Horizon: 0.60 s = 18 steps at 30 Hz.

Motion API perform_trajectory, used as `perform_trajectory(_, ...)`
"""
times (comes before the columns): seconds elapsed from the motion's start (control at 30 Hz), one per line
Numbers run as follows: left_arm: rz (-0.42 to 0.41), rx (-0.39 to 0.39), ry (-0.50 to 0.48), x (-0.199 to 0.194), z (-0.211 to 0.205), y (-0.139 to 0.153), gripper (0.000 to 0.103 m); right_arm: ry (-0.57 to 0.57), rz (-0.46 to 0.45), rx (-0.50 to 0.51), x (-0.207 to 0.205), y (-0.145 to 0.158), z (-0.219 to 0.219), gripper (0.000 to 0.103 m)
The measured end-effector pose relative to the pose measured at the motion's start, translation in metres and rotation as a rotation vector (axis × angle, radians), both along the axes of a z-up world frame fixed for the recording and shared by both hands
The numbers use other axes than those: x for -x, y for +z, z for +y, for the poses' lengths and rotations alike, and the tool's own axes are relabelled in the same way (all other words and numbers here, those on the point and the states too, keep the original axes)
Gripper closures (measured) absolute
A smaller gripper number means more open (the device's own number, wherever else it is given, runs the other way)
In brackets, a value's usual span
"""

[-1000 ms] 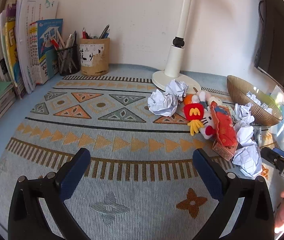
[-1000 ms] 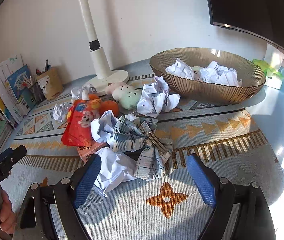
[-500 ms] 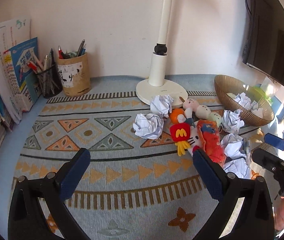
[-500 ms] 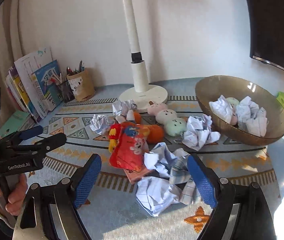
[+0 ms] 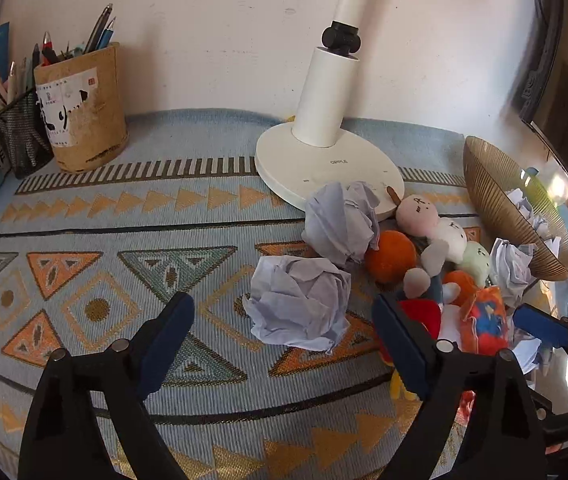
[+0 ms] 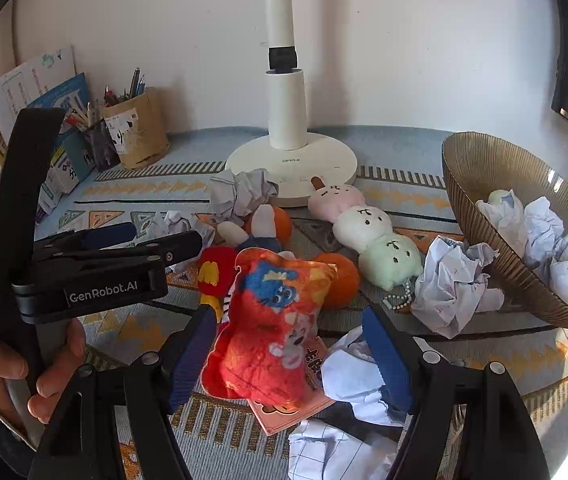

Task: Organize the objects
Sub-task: 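Grasp a paper ball with the left tool while the right tool grasps the red snack bag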

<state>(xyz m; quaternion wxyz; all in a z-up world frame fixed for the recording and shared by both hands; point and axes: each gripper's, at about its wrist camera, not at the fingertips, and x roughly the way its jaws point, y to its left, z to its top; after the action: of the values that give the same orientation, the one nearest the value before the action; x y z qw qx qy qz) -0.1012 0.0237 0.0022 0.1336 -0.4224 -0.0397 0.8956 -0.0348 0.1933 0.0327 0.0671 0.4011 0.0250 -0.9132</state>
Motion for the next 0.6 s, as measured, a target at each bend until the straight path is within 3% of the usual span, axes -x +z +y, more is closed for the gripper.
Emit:
perform_trajectory(0.07,-0.029,-0.020,-0.007,0.004,0.001,-0.006,0.040,0.008,0.023,-0.042,-0.002,-0.002,-0.005,0.036)
perform_trajectory(0.1,-0.038,-0.024,-0.015,0.005,0.002,-0.007,0.053,0.011,0.040,-0.070,-0.003,-0.002,-0.008,0.044)
perform_trajectory(0.17,-0.001,-0.025,-0.007,0.000,0.001,-0.001,0.055,0.036,0.062,-0.082,-0.005,-0.001,-0.011,0.065)
perform_trajectory(0.27,0.041,-0.036,0.008,-0.010,-0.006,0.008,0.057,0.023,0.097,0.008,-0.011,0.005,-0.001,0.073)
perform_trajectory(0.33,0.060,-0.046,0.018,-0.021,-0.011,0.016,0.057,0.035,0.108,0.134,-0.016,0.014,0.014,0.083)
perform_trajectory(0.43,0.103,-0.058,0.022,-0.049,-0.017,0.035,0.057,0.053,0.154,0.264,-0.034,0.035,0.031,0.083)
perform_trajectory(0.6,0.161,-0.059,0.020,-0.100,-0.024,0.056,0.057,0.064,0.167,0.251,-0.069,0.054,0.028,0.083)
